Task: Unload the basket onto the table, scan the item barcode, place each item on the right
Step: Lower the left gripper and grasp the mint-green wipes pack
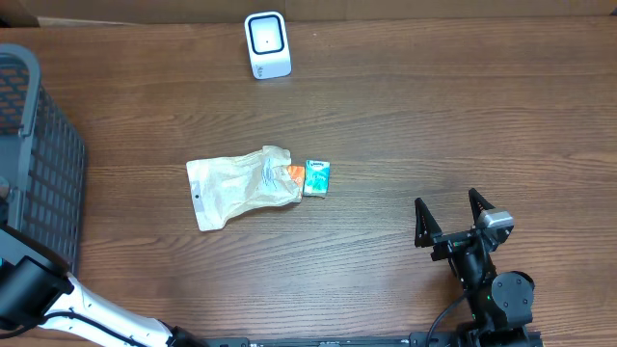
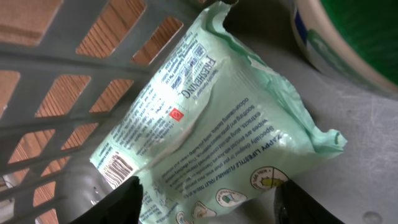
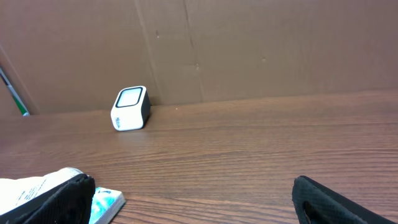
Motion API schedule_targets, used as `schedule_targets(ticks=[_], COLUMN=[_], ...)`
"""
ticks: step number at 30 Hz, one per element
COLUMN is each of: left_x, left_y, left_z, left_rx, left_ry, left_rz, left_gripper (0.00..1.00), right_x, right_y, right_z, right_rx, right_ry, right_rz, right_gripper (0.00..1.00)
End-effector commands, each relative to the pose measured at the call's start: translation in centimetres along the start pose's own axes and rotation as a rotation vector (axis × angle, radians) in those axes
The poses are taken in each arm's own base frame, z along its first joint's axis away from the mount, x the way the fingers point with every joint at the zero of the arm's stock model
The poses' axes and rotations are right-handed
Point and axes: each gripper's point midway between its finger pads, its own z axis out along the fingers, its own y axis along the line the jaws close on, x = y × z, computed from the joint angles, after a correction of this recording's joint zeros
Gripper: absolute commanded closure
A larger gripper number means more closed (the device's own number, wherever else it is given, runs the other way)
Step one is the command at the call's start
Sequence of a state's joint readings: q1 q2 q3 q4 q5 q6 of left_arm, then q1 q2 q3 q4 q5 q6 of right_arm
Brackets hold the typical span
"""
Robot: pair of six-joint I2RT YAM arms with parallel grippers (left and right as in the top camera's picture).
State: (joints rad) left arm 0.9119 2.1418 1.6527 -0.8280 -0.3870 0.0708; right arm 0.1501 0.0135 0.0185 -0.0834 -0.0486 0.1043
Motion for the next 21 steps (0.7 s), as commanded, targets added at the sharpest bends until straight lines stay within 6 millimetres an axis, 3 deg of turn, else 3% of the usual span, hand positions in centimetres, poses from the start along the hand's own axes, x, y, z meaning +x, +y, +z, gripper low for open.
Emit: schedule_targets(ticks=[1, 3, 7, 12, 18, 21], left_x=[2.8, 3.8, 5.9, 7.2, 7.9, 8.4], left_y=[-0.8, -1.1, -1.8, -3.0, -5.6, -7.9], left_z=[2.7, 3.2, 4.5, 5.1, 4.1, 3.2], left_rx=[-0.008, -0.007, -0.005, 0.038, 0.125, 0.180], left_ry=[0.109, 0.129, 0.168, 0.193, 0.223, 0.238], left_rz=[-0.005, -0.005, 0.011, 0.022, 0.066, 0.106], left_gripper=[0.48, 0.48, 0.58, 0.96, 0.96, 0.96], right_x=[0.2, 0.2, 0.2, 0.2, 0.2, 0.2], right_y=[-0.1, -0.1, -0.1, -0.1, -0.1, -0.1], right_z=[0.0, 0.0, 0.0, 0.0, 0.0, 0.0], right_rx=[-0.001, -0.001, -0.001, -0.001, -0.001, -0.001], right_ry=[-0.003, -0.003, -0.003, -0.003, -0.003, -0.003], right_rz=[0.003, 0.003, 0.003, 0.003, 0.003, 0.003], right_gripper=[0.00, 0.00, 0.00, 0.00, 0.00, 0.00])
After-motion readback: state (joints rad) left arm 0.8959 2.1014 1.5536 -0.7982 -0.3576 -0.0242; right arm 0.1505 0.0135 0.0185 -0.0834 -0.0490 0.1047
